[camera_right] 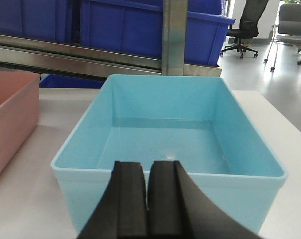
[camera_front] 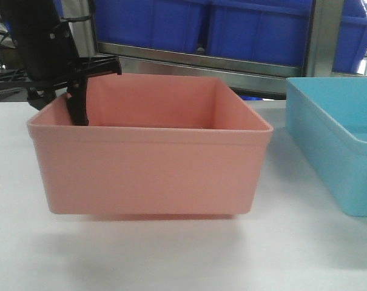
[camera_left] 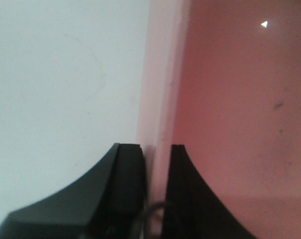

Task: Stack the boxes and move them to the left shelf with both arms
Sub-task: 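Set the pink bin down in front of the robot, release, withdraw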

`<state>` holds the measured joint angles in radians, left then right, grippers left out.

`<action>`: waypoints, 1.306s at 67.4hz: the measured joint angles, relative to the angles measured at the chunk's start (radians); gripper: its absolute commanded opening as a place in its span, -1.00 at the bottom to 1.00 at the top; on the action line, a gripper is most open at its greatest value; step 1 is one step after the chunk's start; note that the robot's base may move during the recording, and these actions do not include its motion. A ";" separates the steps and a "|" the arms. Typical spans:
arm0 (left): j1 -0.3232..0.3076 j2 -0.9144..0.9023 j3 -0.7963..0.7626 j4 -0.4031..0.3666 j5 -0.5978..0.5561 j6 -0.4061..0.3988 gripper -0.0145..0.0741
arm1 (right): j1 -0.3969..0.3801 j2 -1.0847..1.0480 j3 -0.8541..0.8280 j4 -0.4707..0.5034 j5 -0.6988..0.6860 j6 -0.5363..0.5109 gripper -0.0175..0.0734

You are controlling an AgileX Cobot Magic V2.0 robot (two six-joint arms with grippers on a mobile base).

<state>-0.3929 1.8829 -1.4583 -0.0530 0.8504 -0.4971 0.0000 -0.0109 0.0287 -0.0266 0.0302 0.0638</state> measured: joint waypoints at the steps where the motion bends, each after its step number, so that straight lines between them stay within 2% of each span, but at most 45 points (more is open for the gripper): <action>1: -0.002 0.000 0.008 0.000 -0.005 0.000 -0.68 | 0.000 0.000 0.000 0.000 0.000 0.000 -0.49; 13: -0.002 0.000 0.057 0.002 -0.042 0.000 -0.68 | 0.000 0.000 0.000 0.000 0.000 0.000 -0.49; 23: -0.002 0.000 0.086 0.002 -0.069 0.037 -0.68 | 0.000 0.000 0.000 0.000 0.000 0.000 -0.49; 47: -0.002 0.015 0.099 -0.012 -0.088 0.218 -0.68 | 0.000 0.000 0.000 0.000 0.000 0.000 -0.49; 61: -0.002 0.023 0.098 -0.047 -0.088 0.250 -0.65 | 0.000 0.000 0.000 0.000 0.000 0.000 -0.49; 68: -0.002 0.025 0.098 -0.053 -0.084 0.255 -0.42 | 0.000 0.000 0.000 0.000 0.000 0.000 -0.49; 80: -0.002 0.038 0.081 -0.077 -0.023 0.261 0.33 | 0.000 0.000 0.000 0.000 0.000 0.000 -0.49; 84: -0.003 0.038 0.062 -0.080 0.001 0.261 0.46 | 0.000 0.000 0.000 0.000 0.000 0.000 -0.49; 88: -0.003 0.038 0.039 -0.080 0.027 0.263 0.48 | 0.000 0.000 0.000 0.000 0.000 0.000 -0.49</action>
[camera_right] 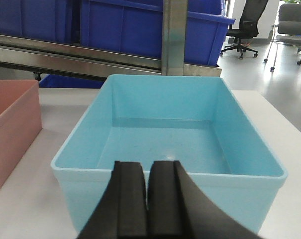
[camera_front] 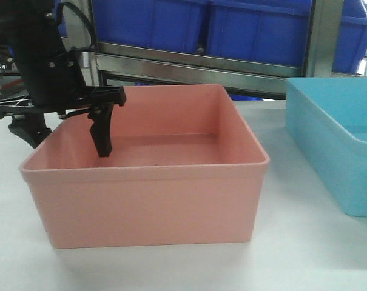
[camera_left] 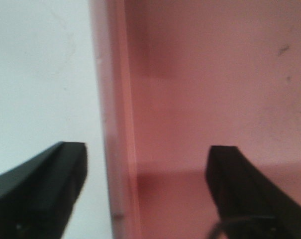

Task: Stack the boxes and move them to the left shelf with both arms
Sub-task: 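Set the pink bin down in front of the robot, release, withdraw, then lower the right gripper onto the light-blue bin's wall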

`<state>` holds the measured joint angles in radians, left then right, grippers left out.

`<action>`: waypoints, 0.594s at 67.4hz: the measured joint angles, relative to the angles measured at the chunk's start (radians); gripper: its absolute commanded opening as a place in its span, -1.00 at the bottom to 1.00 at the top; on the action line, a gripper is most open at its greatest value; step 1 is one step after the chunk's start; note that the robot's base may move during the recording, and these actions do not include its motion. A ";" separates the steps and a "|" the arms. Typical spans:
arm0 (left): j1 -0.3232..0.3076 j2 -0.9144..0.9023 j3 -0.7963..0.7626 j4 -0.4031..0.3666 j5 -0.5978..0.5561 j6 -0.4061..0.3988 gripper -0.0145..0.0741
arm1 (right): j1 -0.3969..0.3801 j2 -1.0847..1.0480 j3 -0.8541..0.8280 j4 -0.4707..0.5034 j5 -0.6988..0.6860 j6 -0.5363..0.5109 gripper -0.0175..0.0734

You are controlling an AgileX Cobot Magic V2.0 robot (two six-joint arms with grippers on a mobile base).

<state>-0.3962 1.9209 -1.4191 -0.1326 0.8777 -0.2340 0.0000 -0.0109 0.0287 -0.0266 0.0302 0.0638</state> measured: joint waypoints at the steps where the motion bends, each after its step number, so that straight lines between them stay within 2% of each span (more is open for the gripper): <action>1: 0.000 0.000 -0.009 0.000 0.006 0.000 0.48 | 0.000 0.000 0.000 0.000 0.000 0.000 -0.49; 9: 0.000 -0.027 -0.048 0.010 0.039 0.007 0.48 | 0.000 0.000 0.000 0.000 0.000 0.000 -0.49; 19: 0.000 -0.140 -0.049 0.060 0.057 0.034 0.44 | 0.000 0.000 0.000 0.000 0.000 0.000 -0.49; 30: 0.000 -0.314 0.018 0.101 0.053 0.075 0.14 | 0.000 0.000 0.000 0.000 0.000 0.000 -0.49; 40: 0.000 -0.500 0.161 0.139 0.011 0.097 -0.18 | 0.000 0.000 0.000 0.000 0.000 0.000 -0.49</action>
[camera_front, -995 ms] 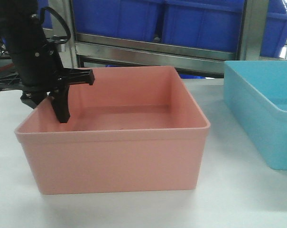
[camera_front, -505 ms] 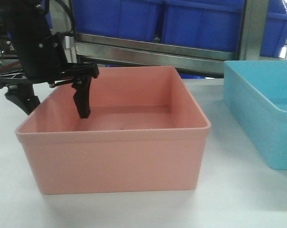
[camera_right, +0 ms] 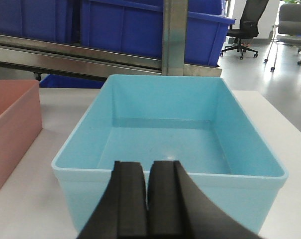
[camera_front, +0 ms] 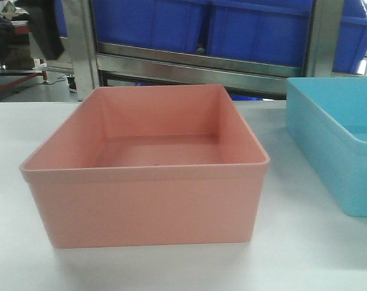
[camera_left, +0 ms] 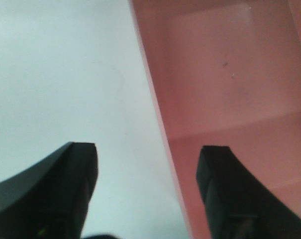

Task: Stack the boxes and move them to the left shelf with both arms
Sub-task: 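Lower the right gripper onto the light-blue bin's wall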

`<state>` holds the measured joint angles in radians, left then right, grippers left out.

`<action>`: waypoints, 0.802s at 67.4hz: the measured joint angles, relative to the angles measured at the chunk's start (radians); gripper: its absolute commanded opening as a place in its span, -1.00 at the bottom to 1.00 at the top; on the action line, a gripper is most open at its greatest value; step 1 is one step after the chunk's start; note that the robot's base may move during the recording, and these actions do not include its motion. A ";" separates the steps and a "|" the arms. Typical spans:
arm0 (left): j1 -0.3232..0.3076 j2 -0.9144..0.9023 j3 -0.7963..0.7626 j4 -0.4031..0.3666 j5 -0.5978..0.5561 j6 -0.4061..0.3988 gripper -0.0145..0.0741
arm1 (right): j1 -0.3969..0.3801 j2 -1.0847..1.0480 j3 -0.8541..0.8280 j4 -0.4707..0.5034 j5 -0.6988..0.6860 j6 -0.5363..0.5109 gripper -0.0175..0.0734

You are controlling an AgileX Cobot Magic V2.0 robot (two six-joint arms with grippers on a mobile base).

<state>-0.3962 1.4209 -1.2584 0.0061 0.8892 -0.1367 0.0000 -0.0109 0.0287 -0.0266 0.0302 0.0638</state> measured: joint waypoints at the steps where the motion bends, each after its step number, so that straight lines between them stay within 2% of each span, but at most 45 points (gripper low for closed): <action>1: 0.000 -0.027 0.024 0.006 -0.009 0.002 -0.21 | 0.000 0.000 0.000 0.000 0.000 0.000 -0.49; 21: 0.000 -0.386 0.382 0.068 -0.177 0.008 -0.69 | 0.000 0.000 0.000 0.004 0.002 0.000 -0.49; 35: 0.000 -0.605 0.609 0.094 -0.330 0.008 -0.69 | 0.000 0.000 -0.040 0.049 0.035 0.000 -0.49; 45: 0.000 -0.750 0.724 0.102 -0.451 0.008 -0.69 | 0.000 0.065 -0.191 0.053 0.146 0.000 -0.49; 54: -0.001 -0.826 0.778 0.105 -0.536 0.008 -0.69 | 0.000 0.254 -0.366 0.053 0.229 0.000 -0.49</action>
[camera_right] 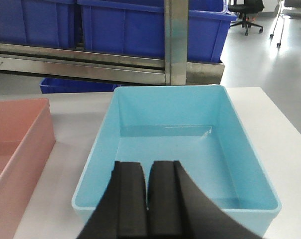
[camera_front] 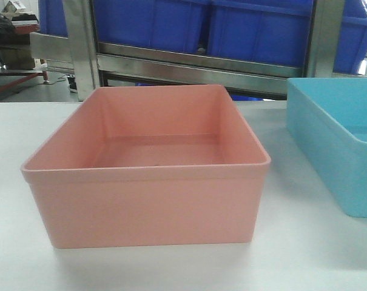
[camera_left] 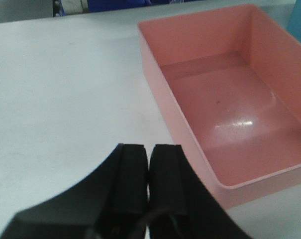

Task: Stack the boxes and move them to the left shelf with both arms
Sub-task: 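Lower the right gripper onto the light-blue bin's wall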

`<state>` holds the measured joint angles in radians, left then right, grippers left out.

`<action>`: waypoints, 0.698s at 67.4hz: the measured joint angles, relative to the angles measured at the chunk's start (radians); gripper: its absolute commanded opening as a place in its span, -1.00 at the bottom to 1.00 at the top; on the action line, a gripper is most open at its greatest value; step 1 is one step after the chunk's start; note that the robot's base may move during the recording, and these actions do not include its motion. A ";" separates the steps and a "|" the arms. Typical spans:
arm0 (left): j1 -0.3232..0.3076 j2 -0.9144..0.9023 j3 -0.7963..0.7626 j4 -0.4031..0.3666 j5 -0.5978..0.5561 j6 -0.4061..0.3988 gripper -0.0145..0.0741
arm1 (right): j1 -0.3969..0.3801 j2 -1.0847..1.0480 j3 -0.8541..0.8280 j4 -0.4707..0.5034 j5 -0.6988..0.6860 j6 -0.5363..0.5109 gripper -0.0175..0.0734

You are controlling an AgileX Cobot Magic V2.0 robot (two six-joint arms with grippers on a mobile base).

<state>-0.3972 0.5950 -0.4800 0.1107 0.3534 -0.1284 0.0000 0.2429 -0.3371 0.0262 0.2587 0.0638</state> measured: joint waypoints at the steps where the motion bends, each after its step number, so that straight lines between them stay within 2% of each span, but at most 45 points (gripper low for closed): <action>1: 0.000 -0.003 0.002 0.000 -0.002 0.000 -0.69 | 0.000 0.021 -0.018 0.000 0.005 0.000 -0.49; 11: 0.000 -0.011 0.011 0.004 -0.024 0.000 -0.69 | 0.000 0.265 -0.211 0.000 0.040 0.000 -0.48; 15: 0.000 -0.011 0.011 0.007 -0.025 0.000 -0.69 | 0.000 0.366 -0.284 0.000 0.061 0.000 -0.41; 21: 0.000 -0.012 0.011 0.008 -0.026 0.000 -0.69 | 0.000 0.505 -0.380 0.000 0.103 0.000 -0.16; 26: 0.000 -0.012 0.011 0.008 -0.028 0.000 -0.69 | 0.000 0.613 -0.463 0.000 0.145 0.000 0.18; 34: 0.000 -0.012 0.012 0.008 -0.029 0.000 -0.69 | 0.000 0.770 -0.576 0.000 0.215 0.000 0.56; 47: 0.000 -0.012 0.012 0.011 -0.029 0.000 -0.69 | -0.029 0.970 -0.785 0.001 0.420 0.000 0.60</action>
<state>-0.3972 0.5828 -0.4679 0.1213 0.3248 -0.1284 -0.0295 1.2130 -1.1222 0.0276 0.6790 0.0638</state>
